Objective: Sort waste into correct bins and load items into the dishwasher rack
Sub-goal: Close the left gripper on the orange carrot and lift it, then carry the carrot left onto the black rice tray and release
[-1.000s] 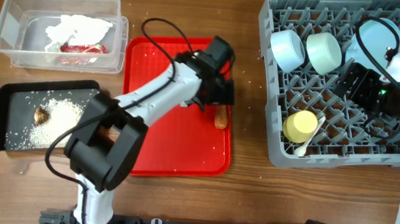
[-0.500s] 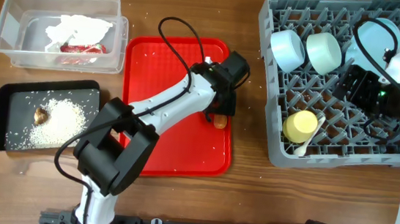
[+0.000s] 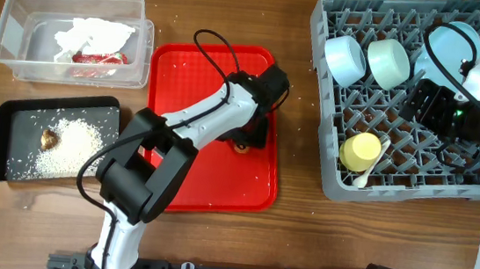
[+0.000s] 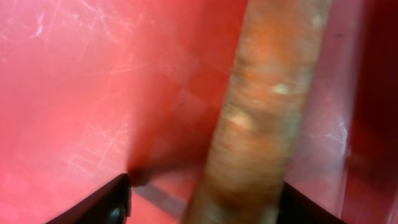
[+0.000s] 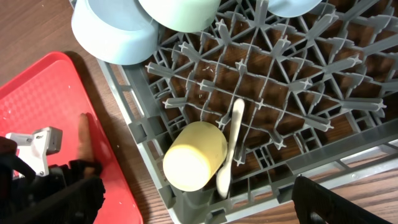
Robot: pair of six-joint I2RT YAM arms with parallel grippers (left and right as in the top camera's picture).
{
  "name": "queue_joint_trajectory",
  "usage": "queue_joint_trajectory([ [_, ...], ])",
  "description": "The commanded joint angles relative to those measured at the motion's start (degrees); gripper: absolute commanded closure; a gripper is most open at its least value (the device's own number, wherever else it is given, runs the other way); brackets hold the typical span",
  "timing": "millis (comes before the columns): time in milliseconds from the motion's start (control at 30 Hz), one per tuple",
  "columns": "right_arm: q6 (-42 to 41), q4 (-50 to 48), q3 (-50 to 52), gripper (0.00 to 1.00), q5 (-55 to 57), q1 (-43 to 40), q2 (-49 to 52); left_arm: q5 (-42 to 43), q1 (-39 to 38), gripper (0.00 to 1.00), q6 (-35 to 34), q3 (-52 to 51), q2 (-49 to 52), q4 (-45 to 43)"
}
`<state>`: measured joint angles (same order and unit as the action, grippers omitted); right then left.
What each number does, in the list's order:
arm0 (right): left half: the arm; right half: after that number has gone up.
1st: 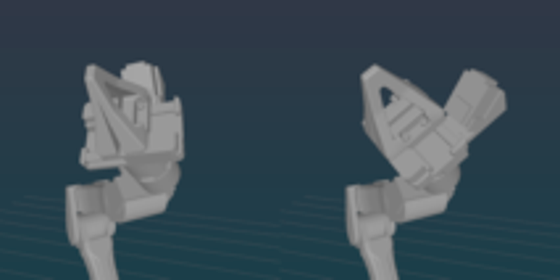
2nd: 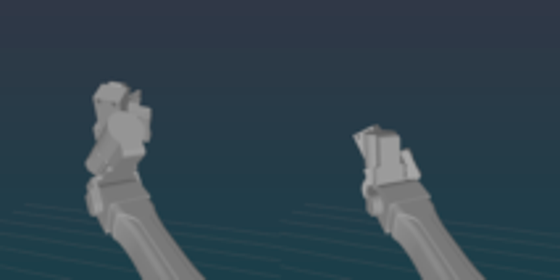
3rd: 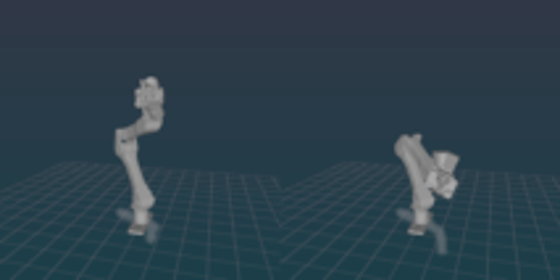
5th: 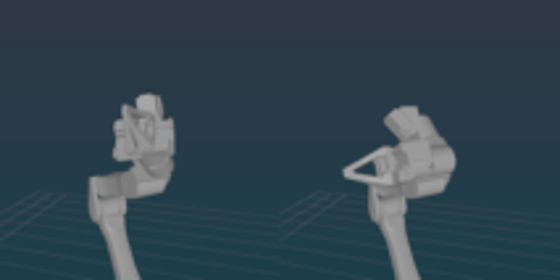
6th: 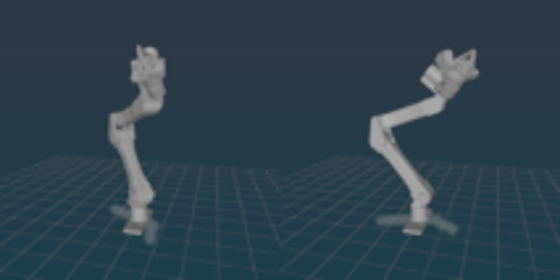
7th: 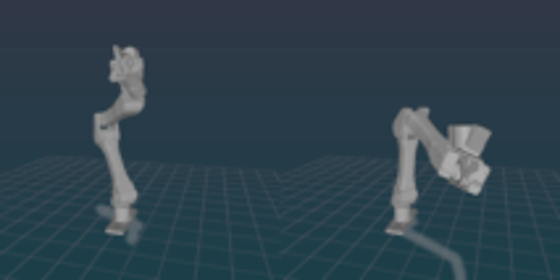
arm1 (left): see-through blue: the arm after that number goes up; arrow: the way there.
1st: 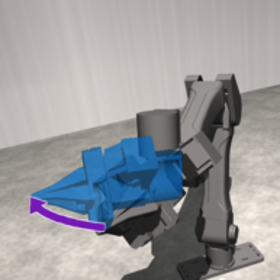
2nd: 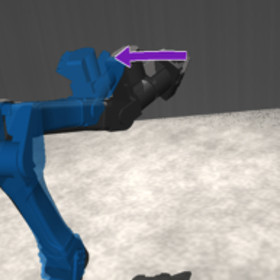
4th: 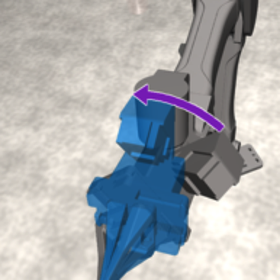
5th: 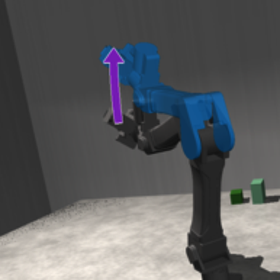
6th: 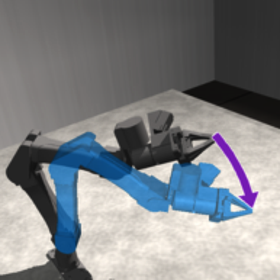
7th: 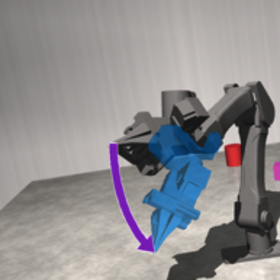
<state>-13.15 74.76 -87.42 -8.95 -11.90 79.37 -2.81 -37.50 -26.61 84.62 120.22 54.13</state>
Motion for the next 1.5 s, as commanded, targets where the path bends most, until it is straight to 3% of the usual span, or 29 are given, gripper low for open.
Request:
queue_joint_trajectory([
  [0, 1.2, 0.1, -0.9, 0.0, 0.6, -0.1, -0.6, -0.5, 1.0, 0.6, 0.7, -0.2, 0.7, 0.4],
  [100, 1.7, 0.1, -0.9, 0.0, 0.6, -0.1, -0.6, -1.6, 1.0, 0.62, 0.7, -0.2, 0.7, 0.4],
  [233, 1.9, 0.1, -0.9, 0.0, 0.6, -0.1, -0.6, -2.7, 1.0, 0.75, 0.7, -0.2, 0.7, 0.4],
  [533, 2.7, 0.1, -0.9, 0.0, 0.6, -0.1, -0.6, -2.9, 6.7, 0.81, 0.4, 2.8, -7.4, 6.4],
  [800, 2.7, -0.4, -0.9, 0.0, 0.6, -0.1, -0.6, -3.1, 26.1, 0.8, -2.8, 5.1, -25.1, 16.7],
  [1033, 2.7, -0.6, -0.9, 0.0, 0.6, -0.1, -0.6, -3.2, 52.2, 0.81, -9.7, 4.4, -30.2, 24.0],
  [1233, 2.6, -0.5, -0.9, 0.0, 0.6, -0.1, -0.6, -3.2, 64.3, 0.8, -19.3, -4.8, -30.2, 19.5],
  [1467, 2.5, -0.5, -0.9, 0.0, 0.6, -0.1, -0.6, -0.8, 65.0, 0.73, -20.6, -24.3, -30.2, 1.6],
])
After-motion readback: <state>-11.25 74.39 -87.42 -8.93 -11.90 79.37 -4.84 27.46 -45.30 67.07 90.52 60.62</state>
